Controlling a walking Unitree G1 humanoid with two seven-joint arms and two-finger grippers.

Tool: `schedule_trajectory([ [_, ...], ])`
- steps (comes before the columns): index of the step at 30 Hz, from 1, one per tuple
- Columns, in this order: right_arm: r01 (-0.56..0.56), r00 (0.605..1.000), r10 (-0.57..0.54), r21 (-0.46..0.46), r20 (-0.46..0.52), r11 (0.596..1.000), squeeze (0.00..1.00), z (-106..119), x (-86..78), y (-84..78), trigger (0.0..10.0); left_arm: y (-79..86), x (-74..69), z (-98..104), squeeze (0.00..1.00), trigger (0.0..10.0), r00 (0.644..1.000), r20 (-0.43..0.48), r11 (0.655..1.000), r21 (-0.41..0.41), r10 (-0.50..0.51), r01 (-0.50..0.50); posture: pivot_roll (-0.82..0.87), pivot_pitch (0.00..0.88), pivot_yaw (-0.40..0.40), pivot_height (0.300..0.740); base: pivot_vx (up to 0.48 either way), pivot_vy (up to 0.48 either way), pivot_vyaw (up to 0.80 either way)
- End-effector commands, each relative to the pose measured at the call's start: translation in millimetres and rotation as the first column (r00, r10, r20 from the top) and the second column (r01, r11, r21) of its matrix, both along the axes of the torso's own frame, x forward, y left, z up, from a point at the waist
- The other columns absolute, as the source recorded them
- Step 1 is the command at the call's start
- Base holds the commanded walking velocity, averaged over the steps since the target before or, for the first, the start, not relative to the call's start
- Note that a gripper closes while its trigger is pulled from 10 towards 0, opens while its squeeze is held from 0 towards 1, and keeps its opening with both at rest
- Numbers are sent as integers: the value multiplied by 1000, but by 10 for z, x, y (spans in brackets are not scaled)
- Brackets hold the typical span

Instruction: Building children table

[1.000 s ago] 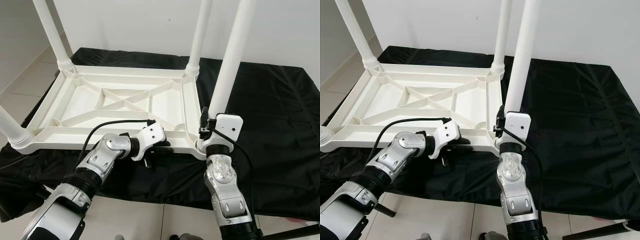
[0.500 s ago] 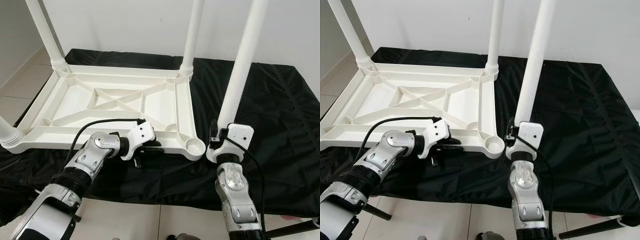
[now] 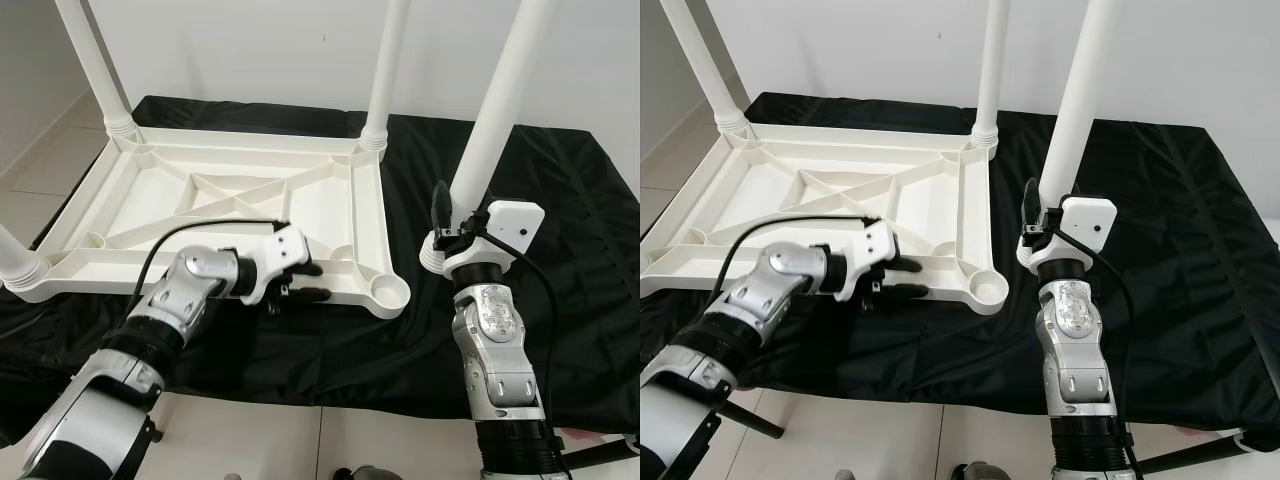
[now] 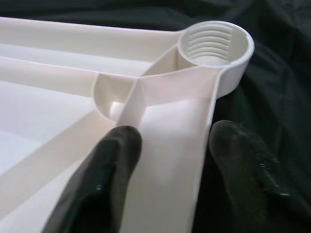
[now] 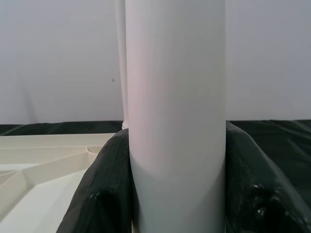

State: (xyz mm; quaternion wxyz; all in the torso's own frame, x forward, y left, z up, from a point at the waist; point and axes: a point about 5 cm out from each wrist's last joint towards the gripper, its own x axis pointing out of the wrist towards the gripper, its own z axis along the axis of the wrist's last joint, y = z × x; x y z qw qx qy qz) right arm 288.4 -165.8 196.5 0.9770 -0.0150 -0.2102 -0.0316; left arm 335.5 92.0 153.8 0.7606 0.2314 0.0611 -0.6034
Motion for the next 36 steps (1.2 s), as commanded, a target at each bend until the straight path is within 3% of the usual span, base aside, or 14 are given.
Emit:
schedule_trajectory([
  [1, -15, 1000, 16, -4, 23, 1000, 0, 41, 13, -2, 10000, 26, -7, -48, 1000, 10000, 1000, -11, 1000, 27, 0, 0, -91, 31, -3, 740, 0, 0, 0],
  [2, -25, 999, 25, -7, 22, 1000, 0, 40, 24, -4, 10000, 32, -13, -54, 1000, 10000, 1000, -10, 999, 37, -7, 7, -91, 28, -3, 740, 0, 0, 0],
  [4, -72, 997, 73, -32, 15, 997, 0, 38, 67, -13, 10000, 53, -34, -50, 694, 10000, 1000, -5, 998, 51, -31, 31, -90, 25, -4, 740, 0, 0, 0],
  [5, -107, 994, 107, -37, 12, 994, 0, 42, 99, -22, 10000, 63, -31, -11, 0, 10000, 999, -9, 999, 34, -35, 36, -88, 18, -5, 740, 0, 0, 0],
  [9, -154, 988, 155, -42, 7, 987, 0, 58, 159, -49, 10000, 79, -19, 94, 0, 10000, 999, -16, 999, -22, -45, 45, -84, 12, -8, 740, 0, 0, 0],
  [10, -185, 983, 185, -35, 2, 982, 0, 85, 221, -91, 10000, 90, -6, 234, 0, 10000, 998, -36, 993, -109, -54, 49, -80, 7, -10, 740, 0, 0, 0],
  [14, -219, 976, 219, -33, 1, 975, 0, 114, 271, -114, 10000, 101, 6, 354, 0, 10000, 997, -44, 983, -176, -61, 52, -71, 2, -15, 740, 0, 0, 0],
  [19, -319, 948, 319, -90, -12, 944, 0, 199, 400, -138, 10000, 120, 43, 667, 0, 10000, 998, -27, 943, -329, -57, 45, -56, 0, -25, 740, 0, 0, 0],
  [20, -319, 948, 319, -90, -12, 944, 0, 199, 400, -138, 10000, 120, 43, 667, 0, 10000, 998, -27, 943, -329, -57, 45, -56, 0, -25, 740, 0, 0, 0],
  [23, -446, 895, 444, -113, -44, 888, 0, 247, 529, -127, 10000, 98, 140, 785, 0, 10000, 999, -12, 929, -367, 52, -53, -41, 0, -28, 740, 0, 0, 0],
  [30, -533, 846, 529, -115, -62, 838, 0, 246, 617, -47, 10000, 65, 229, 879, 0, 10000, 991, -56, 882, -451, 125, -136, -22, 0, -34, 740, 0, 0, 0],
  [36, -681, 732, 671, -103, -119, 725, 0, 180, 674, 105, 10000, -11, 322, 999, 0, 10000, 973, -137, 804, -548, 185, -229, -7, 0, -41, 740, 0, 0, 0],
])
